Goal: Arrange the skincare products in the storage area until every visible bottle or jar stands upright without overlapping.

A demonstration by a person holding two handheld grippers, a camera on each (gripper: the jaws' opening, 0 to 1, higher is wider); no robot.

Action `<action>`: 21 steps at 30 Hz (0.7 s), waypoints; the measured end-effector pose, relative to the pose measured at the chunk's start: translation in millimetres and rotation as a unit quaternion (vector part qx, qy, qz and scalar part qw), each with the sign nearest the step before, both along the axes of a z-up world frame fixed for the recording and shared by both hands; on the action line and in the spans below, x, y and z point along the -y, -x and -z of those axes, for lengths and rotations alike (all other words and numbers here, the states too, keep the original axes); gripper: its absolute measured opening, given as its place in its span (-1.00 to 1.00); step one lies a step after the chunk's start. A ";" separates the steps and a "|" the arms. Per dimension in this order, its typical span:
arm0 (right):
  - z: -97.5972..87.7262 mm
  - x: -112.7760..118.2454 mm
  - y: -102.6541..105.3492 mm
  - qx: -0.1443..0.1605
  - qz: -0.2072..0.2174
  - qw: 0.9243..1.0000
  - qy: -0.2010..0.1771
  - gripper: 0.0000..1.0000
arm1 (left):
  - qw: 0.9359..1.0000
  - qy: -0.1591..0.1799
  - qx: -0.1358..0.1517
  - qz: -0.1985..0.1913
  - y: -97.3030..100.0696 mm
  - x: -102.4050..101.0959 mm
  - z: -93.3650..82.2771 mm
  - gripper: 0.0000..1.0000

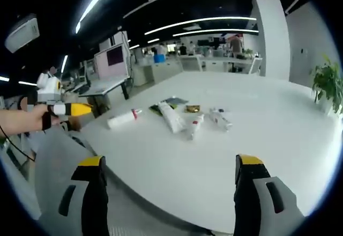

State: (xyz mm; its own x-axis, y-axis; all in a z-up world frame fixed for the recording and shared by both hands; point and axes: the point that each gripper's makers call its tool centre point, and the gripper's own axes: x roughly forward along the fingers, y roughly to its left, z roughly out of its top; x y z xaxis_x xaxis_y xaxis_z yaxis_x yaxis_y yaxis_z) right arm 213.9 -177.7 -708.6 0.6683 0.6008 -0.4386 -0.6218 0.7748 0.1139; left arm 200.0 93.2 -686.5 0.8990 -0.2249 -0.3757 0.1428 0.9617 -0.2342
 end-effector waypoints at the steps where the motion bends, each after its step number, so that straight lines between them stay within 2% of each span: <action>1: 0.4 0.4 -1.0 -0.001 0.002 1.000 0.000 0.99 | 1.000 -0.001 -0.001 0.002 -0.4 -0.1 0.2 0.77; 14: 4.1 10.2 -6.3 -0.020 0.041 0.999 -0.007 0.99 | 1.000 0.017 -0.013 0.021 0.5 4.7 4.4 0.75; 17: 3.1 12.4 -11.3 -0.014 0.049 0.999 -0.005 0.99 | 0.999 0.030 -0.008 0.022 -3.4 2.4 1.7 0.74; 21: 1.9 14.1 -10.4 -0.009 0.055 0.998 -0.005 0.99 | 0.999 0.020 0.008 0.026 -0.4 6.2 -2.4 0.73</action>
State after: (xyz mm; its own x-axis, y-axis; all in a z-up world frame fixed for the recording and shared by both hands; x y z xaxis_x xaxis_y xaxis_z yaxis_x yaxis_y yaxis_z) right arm 224.2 -191.8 -710.6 0.7217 0.5291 -0.4463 -0.5314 0.8367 0.1326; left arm 200.4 87.0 -684.0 0.8910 -0.2870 -0.3518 0.1968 0.9425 -0.2702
